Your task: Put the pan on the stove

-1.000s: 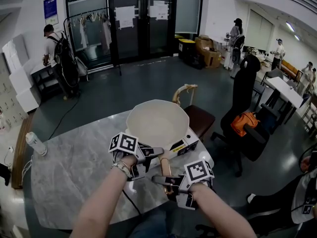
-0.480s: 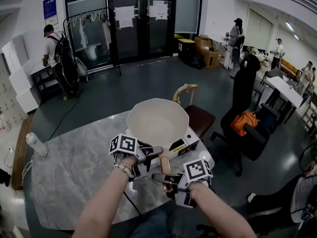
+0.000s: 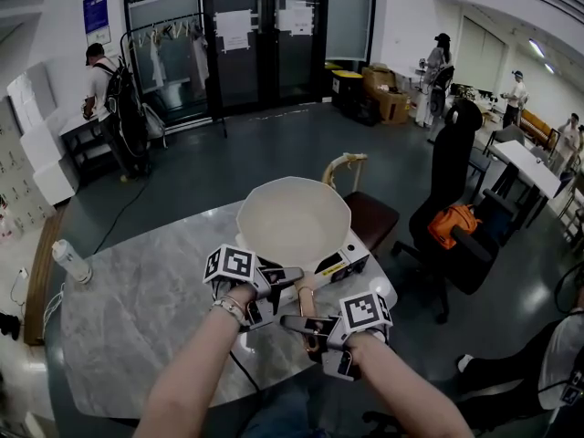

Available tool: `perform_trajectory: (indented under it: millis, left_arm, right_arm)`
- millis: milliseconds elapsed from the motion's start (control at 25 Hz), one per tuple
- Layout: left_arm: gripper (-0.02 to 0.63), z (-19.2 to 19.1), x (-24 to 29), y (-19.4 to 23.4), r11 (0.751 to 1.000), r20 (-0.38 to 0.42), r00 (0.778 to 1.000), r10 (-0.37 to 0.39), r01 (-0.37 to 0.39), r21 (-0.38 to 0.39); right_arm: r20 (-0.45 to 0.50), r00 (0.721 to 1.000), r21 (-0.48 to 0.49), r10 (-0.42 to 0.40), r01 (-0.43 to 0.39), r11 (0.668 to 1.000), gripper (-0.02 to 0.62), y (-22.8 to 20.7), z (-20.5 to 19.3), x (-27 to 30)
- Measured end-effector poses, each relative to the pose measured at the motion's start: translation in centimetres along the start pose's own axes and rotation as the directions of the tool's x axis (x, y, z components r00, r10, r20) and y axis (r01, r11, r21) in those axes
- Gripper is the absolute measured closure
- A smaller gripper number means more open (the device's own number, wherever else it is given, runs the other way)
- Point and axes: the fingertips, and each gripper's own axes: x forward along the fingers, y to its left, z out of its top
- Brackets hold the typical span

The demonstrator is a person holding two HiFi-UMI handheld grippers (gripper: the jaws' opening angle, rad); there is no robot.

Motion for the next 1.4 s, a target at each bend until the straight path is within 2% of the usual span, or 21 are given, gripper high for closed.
perform_trajectory:
  millis: [160,360,560,680,840,960,1200,1400]
  left_arm:
    - [0.391,-0.5,-0.3,0.1,1.0,0.013,1.0,0.002,-0.002,-0.007]
    - [0.335,-0.7,-0.6,-0.3,1.0,0.058,0.998,-0.005,0.007,-0.025]
    - [0.269,-0.6,-1.5,-1.2,1.0,0.119,0.993,-0.015,0.016,-0.013]
    - [0.262,-0.9,-2.1,-1.9,1.0,0.13,0.991,-0.021,0.022,0.0]
    - [0.264,-0.6,-3.8,-2.6,1.0,0.2,0.98,-0.009,0.004,0.023]
    - [0.264,-0.3,-5.1,-3.3,0.996,0.268,0.963,0.016,-0.038,0.08]
    - [0.272,-0.7,-7.2,-5.1,0.975,0.322,0.946,0.046,-0.112,0.191]
    - [0.393,-0.6,-9.5,-6.4,0.939,0.422,0.904,0.068,-0.201,0.278]
  right_arm:
    - [0.035,0.999,0.014,0.01,-0.011,1.0,0.392,0.3,0.2,-0.4]
    - [0.078,0.996,0.007,-0.031,0.031,0.999,0.304,-0.2,0.7,-1.5]
    - [0.126,0.989,-0.029,-0.071,0.075,0.997,0.259,-0.1,1.1,-2.5]
    - [0.15,0.986,-0.03,-0.068,0.073,0.997,0.256,0.4,1.4,-3.1]
    - [0.175,0.98,-0.083,-0.09,0.106,0.991,0.258,0.8,1.7,-4.0]
    - [0.184,0.976,-0.145,-0.117,0.145,0.979,0.258,0.7,1.3,-4.6]
    - [0.231,0.962,-0.221,-0.149,0.201,0.954,0.258,1.4,1.5,-5.7]
    - [0.316,0.94,-0.298,-0.13,0.228,0.927,0.264,3.5,2.5,-7.3]
